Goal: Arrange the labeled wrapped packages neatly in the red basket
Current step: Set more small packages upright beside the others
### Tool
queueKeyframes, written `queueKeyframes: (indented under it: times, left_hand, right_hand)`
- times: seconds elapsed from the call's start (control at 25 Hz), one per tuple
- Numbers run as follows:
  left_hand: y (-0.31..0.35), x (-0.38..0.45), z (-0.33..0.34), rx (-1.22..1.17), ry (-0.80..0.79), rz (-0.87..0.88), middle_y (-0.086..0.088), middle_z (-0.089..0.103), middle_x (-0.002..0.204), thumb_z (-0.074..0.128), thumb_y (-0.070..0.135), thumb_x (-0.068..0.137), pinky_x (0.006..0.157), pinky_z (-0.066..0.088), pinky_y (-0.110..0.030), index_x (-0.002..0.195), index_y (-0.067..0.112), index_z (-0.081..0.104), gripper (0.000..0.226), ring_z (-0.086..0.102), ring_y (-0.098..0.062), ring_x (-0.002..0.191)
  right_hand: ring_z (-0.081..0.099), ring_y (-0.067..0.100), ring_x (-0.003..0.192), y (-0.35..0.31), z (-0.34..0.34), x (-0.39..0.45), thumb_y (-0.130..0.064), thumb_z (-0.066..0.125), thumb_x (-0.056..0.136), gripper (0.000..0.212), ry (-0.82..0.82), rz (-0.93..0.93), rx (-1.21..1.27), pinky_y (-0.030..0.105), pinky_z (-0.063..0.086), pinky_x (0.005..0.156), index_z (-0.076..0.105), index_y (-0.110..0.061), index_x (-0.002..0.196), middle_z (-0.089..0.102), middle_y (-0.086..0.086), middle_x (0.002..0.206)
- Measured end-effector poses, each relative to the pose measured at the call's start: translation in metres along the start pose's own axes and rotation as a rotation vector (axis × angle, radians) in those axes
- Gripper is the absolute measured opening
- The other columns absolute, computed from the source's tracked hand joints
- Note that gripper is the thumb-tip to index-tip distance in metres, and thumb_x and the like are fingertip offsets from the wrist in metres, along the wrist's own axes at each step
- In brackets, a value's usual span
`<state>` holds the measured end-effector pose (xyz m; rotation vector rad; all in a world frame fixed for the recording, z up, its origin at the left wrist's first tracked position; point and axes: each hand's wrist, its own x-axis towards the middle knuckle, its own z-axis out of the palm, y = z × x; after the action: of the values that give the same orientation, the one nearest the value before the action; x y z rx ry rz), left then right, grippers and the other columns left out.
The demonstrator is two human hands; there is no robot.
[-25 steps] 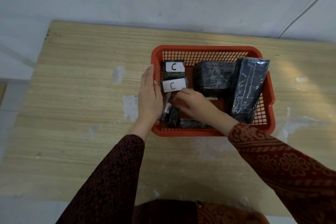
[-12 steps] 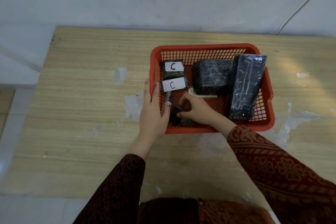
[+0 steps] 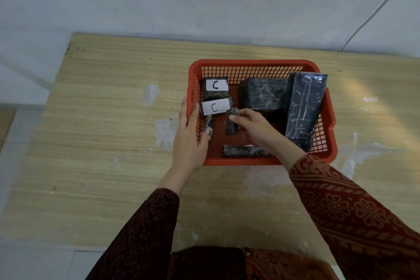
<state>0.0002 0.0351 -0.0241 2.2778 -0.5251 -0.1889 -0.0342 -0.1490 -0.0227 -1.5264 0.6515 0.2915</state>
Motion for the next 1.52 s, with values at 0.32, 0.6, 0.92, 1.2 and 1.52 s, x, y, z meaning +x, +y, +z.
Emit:
queueKeyframes:
  times: [0.32,0.6,0.92,1.2,1.52]
  left_hand:
    - [-0.002,-0.001,0.000,-0.020,-0.002,-0.002,-0.001,-0.001,0.161,0.048,0.013,0.092,0.085,0.014,0.013,0.148,0.016,0.027,0.060,-0.006,0.028,0.125]
    - [-0.003,-0.001,0.000,-0.014,0.008,0.006,-0.003,0.000,0.161,0.048,0.011,0.092,0.084,0.015,0.013,0.148,0.014,0.027,0.060,-0.009,0.032,0.122]
    - [-0.004,-0.001,0.001,-0.026,0.028,0.021,-0.006,0.003,0.161,0.049,0.009,0.091,0.086,0.014,0.013,0.147,0.012,0.029,0.060,-0.008,0.033,0.122]
    - [-0.004,0.000,0.000,-0.027,0.021,0.018,-0.006,0.002,0.161,0.049,0.010,0.091,0.087,0.015,0.012,0.148,0.013,0.027,0.061,-0.007,0.031,0.124]
    - [-0.003,-0.002,0.000,-0.026,0.060,0.060,-0.013,0.007,0.159,0.052,0.003,0.090,0.086,0.017,0.012,0.146,0.006,0.031,0.060,-0.003,0.038,0.115]
  right_hand:
    - [0.063,0.011,0.084,-0.006,0.007,-0.007,-0.037,0.071,0.080,0.033,0.106,-0.145,-0.198,0.023,0.046,0.072,0.061,-0.014,0.102,0.066,-0.006,0.088]
    - [0.057,0.029,0.113,-0.002,0.017,0.008,-0.035,0.061,0.087,0.030,0.042,0.066,-0.074,0.049,0.042,0.104,0.065,-0.010,0.104,0.064,0.014,0.116]
    - [0.062,0.022,0.098,0.016,0.018,0.015,-0.015,0.071,0.079,0.025,0.204,0.119,-0.208,0.038,0.054,0.086,0.059,-0.016,0.100,0.065,0.009,0.105]
    - [0.059,0.019,0.088,0.003,0.034,0.022,-0.020,0.072,0.081,0.035,0.227,0.039,-0.413,0.027,0.043,0.072,0.059,-0.005,0.111,0.066,0.010,0.099]
    - [0.054,0.025,0.104,0.005,0.042,0.018,-0.032,0.076,0.075,0.051,0.256,-0.134,-0.643,0.032,0.045,0.082,0.049,-0.010,0.112,0.055,0.011,0.113]
